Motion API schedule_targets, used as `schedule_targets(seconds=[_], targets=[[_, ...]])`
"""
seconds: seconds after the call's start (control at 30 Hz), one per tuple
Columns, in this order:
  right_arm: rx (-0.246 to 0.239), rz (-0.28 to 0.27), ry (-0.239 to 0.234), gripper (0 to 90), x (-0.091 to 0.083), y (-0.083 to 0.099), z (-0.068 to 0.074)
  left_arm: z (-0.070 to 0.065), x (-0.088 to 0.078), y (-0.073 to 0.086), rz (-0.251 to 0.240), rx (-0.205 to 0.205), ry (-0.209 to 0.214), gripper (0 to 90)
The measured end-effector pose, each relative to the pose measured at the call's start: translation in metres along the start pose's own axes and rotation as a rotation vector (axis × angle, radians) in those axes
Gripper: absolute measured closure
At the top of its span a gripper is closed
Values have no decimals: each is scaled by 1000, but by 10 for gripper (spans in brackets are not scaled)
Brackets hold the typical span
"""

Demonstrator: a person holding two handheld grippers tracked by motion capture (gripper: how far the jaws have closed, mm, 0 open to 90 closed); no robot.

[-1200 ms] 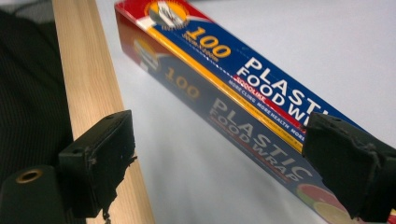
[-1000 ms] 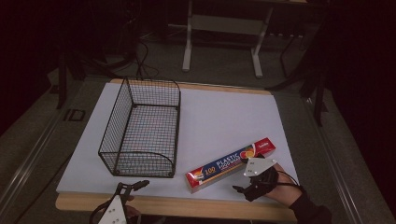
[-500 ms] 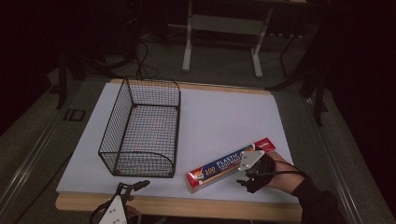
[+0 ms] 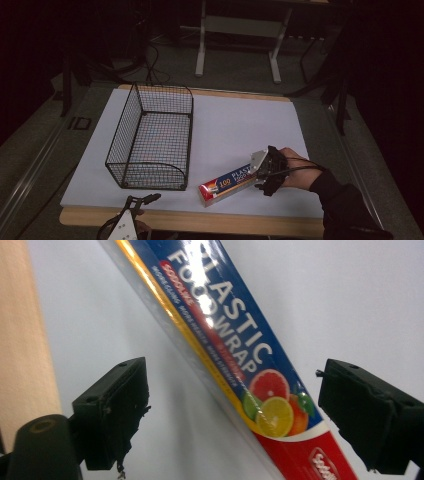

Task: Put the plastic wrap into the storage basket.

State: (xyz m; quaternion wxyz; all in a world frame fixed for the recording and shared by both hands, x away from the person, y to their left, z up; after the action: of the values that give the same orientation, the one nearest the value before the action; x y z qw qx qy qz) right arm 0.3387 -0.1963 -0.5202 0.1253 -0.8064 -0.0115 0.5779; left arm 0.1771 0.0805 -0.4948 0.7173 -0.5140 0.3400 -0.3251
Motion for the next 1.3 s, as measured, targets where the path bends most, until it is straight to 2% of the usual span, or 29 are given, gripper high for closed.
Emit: schedule_targets(seconds=[0.03,0.23,0.4,0.47,0.57,0.63,0.77,0.83,0.93,1.1,1.2,1.3], targets=[[-4,10,10,112,1,-2,-3,0,0,0,2,4,-3,6],[-53,76,-28,118,9,-10,-4,-1,0,0,3,5,2,6],[-66,80,-20,126,12,-18,-7,-1,0,1,8,13,3,6],[-85,87,-29,125,15,-20,-6,-2,1,1,8,12,7,6],[-104,112,-51,127,20,-22,-4,-1,1,1,8,13,7,6],[-123,138,-89,136,27,-23,-1,-1,0,1,7,9,8,6],[-144,168,-86,136,37,-23,-2,-2,1,1,11,9,14,6],[-161,199,-107,138,46,-24,0,-2,1,1,10,10,15,6],[-179,198,-114,141,52,-26,1,-2,1,1,9,6,16,7],[-208,236,-150,148,62,-26,2,-2,0,1,9,6,17,7],[-251,258,-163,173,70,-24,3,-2,1,1,8,5,17,6],[-267,293,-179,221,74,-21,4,-2,0,1,8,1,18,6]])
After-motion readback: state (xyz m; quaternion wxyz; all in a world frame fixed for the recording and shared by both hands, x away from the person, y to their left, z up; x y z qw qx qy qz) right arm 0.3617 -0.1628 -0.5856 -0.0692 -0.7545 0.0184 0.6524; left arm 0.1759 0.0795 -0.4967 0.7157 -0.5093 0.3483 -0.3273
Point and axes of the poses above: each handheld gripper's, and its own axes: x roughly forward along the jaws, y roughly out of its underside, z roughly to its left, the point moved 9 cm from there along x, roughly forward along the jaws, and after that the axes turned 5 degrees about x, right-handed, at the moved point
